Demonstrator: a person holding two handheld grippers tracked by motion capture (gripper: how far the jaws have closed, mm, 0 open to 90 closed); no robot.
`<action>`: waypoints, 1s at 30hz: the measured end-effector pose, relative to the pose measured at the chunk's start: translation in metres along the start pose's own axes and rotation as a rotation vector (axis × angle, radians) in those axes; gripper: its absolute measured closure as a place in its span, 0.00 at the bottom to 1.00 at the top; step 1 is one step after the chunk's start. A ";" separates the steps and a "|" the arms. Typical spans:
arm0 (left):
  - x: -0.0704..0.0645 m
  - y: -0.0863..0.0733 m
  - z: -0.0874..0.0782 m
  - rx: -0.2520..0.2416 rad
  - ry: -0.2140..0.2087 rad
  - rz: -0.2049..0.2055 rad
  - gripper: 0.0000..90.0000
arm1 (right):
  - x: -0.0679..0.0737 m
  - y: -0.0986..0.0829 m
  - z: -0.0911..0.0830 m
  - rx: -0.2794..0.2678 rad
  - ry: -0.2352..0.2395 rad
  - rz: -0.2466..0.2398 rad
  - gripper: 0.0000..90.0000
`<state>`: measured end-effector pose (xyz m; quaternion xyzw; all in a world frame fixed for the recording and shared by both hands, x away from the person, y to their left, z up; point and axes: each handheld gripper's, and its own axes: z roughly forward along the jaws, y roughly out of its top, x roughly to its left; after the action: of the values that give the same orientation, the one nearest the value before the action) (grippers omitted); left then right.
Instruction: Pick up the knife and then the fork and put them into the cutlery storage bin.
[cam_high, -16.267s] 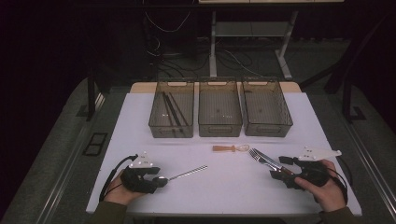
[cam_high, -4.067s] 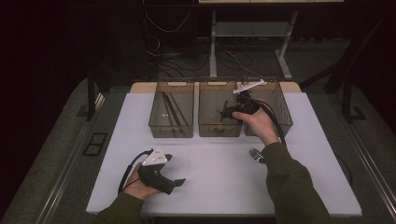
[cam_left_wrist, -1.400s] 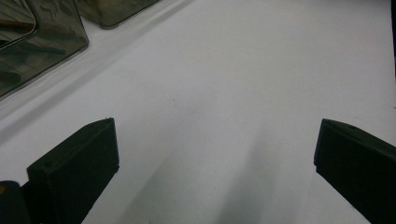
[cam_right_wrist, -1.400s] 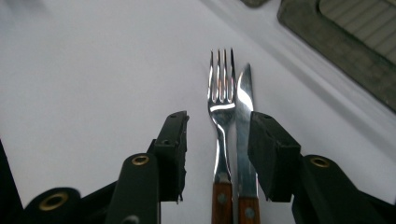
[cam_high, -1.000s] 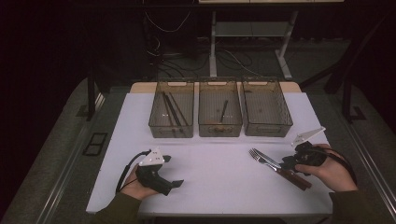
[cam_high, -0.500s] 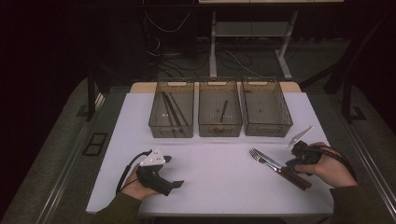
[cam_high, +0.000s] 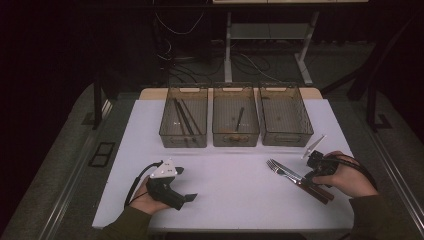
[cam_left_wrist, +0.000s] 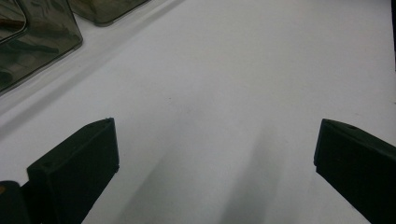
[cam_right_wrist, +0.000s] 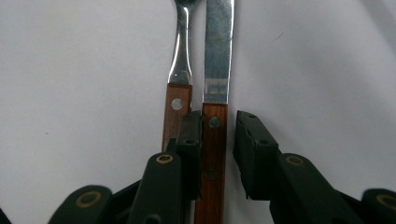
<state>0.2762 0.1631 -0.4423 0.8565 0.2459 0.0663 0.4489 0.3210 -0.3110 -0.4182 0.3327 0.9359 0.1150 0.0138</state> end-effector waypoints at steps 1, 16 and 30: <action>0.000 0.000 0.000 0.001 0.000 0.000 0.00 | 0.000 0.001 0.001 0.009 -0.001 -0.004 0.80; 0.000 0.000 0.000 -0.001 -0.001 0.003 0.00 | 0.000 0.025 0.007 0.185 -0.023 -0.026 0.86; -0.001 0.000 0.000 0.006 -0.001 0.006 0.00 | -0.010 0.009 0.000 0.061 0.051 0.055 0.87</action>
<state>0.2760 0.1624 -0.4423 0.8586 0.2432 0.0667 0.4464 0.3347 -0.3105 -0.4171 0.3553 0.9296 0.0954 -0.0234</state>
